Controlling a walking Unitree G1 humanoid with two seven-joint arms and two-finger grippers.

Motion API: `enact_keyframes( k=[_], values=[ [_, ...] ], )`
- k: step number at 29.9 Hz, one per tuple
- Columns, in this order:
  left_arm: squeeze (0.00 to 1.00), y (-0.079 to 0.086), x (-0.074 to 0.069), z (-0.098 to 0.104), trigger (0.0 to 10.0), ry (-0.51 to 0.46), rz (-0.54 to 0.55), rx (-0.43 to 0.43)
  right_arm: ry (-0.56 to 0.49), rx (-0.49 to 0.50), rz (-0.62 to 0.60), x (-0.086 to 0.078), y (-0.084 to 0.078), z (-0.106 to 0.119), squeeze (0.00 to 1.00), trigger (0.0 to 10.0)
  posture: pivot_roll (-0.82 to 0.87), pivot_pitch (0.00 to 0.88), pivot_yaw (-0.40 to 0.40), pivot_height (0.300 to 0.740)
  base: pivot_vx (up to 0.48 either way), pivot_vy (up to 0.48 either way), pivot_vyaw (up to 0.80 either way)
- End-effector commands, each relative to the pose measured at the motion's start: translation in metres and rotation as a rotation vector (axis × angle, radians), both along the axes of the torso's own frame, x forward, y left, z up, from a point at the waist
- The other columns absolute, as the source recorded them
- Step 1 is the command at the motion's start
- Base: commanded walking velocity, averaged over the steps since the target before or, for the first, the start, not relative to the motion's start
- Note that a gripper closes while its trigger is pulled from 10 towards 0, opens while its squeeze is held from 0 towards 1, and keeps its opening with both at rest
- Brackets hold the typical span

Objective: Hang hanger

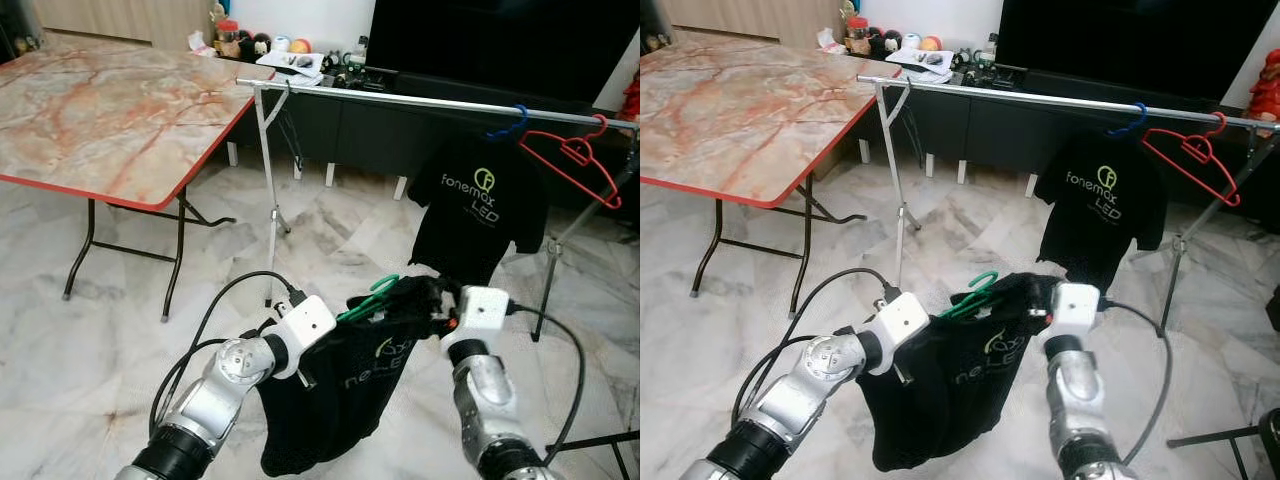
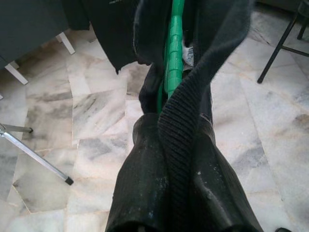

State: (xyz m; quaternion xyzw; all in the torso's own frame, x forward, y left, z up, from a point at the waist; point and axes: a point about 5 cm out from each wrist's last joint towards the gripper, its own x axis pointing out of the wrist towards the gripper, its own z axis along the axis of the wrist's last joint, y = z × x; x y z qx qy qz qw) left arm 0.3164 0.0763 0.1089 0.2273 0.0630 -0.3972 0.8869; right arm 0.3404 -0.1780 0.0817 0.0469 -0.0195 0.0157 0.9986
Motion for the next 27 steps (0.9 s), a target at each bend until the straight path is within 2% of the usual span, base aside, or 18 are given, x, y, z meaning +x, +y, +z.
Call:
enact_keyframes(
  k=[1, 5, 8, 11, 13, 14, 16, 20, 23, 27],
  values=[
    [0.00, -0.001, 0.001, 0.005, 10.0, -0.028, -0.003, 0.001, -0.039, 0.005, -0.020, 0.001, -0.003, 0.006, 0.00, 10.0, 0.13, 0.059, -0.082, 0.740, 0.000, 0.000, 0.00],
    [0.00, -0.001, 0.001, 0.006, 10.0, -0.031, -0.016, 0.000, -0.021, -0.006, -0.025, 0.000, -0.004, 0.003, 0.00, 10.0, 0.14, 0.057, -0.080, 0.740, 0.000, 0.000, 0.00],
    [0.00, -0.002, -0.004, 0.011, 10.0, -0.060, -0.071, 0.005, 0.001, -0.020, -0.025, 0.000, -0.004, 0.000, 0.00, 10.0, 0.14, 0.056, -0.080, 0.740, 0.000, 0.000, 0.00],
    [0.00, -0.005, -0.022, 0.018, 10.0, -0.060, -0.230, 0.001, 0.052, -0.060, -0.050, 0.000, -0.009, -0.004, 0.00, 10.0, 0.14, 0.056, -0.078, 0.740, 0.000, 0.000, 0.00],
    [0.00, -0.005, -0.039, 0.016, 10.0, -0.026, -0.363, 0.047, 0.056, -0.050, -0.077, 0.001, -0.014, -0.003, 0.00, 10.0, 0.14, 0.057, -0.078, 0.740, 0.000, 0.000, 0.00],
    [0.00, -0.005, -0.039, 0.016, 10.0, -0.026, -0.363, 0.047, 0.056, -0.050, -0.077, 0.001, -0.014, -0.003, 0.00, 10.0, 0.14, 0.057, -0.078, 0.740, 0.000, 0.000, 0.00],
    [0.00, -0.003, -0.050, 0.023, 10.0, -0.029, -0.457, 0.075, 0.061, -0.064, -0.078, 0.003, -0.015, -0.001, 0.00, 10.0, 0.14, 0.059, -0.077, 0.740, 0.000, 0.000, 0.00],
    [0.00, -0.004, -0.057, 0.028, 10.0, -0.042, -0.517, 0.095, 0.062, -0.054, -0.077, 0.005, -0.015, 0.001, 0.00, 10.0, 0.14, 0.059, -0.078, 0.740, 0.000, 0.000, 0.00],
    [0.00, -0.005, -0.050, 0.034, 10.0, -0.091, -0.461, 0.073, 0.094, -0.066, -0.055, 0.006, -0.012, -0.002, 0.00, 10.0, 0.14, 0.060, -0.078, 0.740, 0.000, 0.000, 0.00],
    [0.00, 0.006, -0.028, 0.039, 10.0, -0.152, -0.258, 0.033, 0.158, -0.099, -0.053, -0.001, -0.014, -0.014, 0.00, 10.0, 0.13, 0.064, -0.078, 0.740, 0.000, 0.000, 0.00]
  ],
)
